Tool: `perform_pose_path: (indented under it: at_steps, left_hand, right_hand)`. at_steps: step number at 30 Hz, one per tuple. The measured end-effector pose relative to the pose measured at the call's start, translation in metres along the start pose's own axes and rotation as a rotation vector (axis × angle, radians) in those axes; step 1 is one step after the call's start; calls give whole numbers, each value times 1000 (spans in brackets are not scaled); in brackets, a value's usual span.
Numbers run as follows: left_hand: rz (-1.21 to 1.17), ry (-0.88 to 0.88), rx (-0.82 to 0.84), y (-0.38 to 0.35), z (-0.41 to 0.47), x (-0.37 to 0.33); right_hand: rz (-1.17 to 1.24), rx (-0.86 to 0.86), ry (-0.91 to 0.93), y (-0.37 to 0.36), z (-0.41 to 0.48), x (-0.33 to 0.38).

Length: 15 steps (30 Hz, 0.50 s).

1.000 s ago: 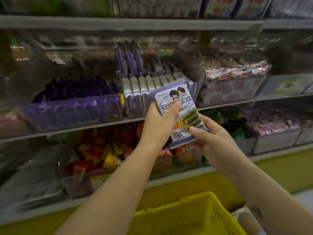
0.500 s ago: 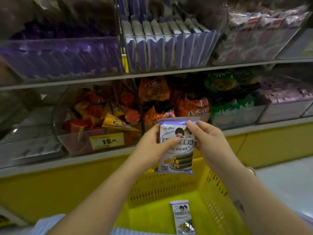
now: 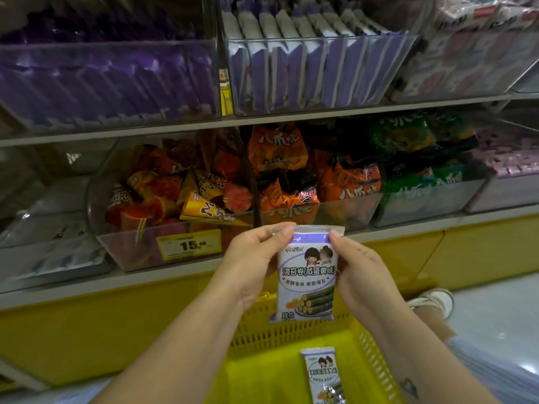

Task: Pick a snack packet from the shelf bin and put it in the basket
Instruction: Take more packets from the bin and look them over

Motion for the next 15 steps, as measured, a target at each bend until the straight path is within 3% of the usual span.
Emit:
perform_pose_path:
  at_steps: [4, 9, 12, 15]
  left_hand:
    - [25, 9, 34, -1, 1, -2]
    - [0, 24, 47, -2, 1, -6]
    - [-69, 28, 24, 1, 3, -9]
    - [-172, 62, 11, 3, 5, -10]
  right_hand:
    - [121, -5, -48, -3, 2, -7]
    - [31, 43, -7, -4, 4, 1]
    - [-189, 226, -16, -14, -5, 2]
    - [-292, 376, -158, -19, -17, -11]
Point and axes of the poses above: each hand's wrist, its own z-axis towards the middle knuckle, its own y-axis out of the back of the hand, x = y × z, the point moved 9 cm from there along z, towards the middle knuckle, and after that the axes turned 2 degrees about -x, right-handed, at the moved point
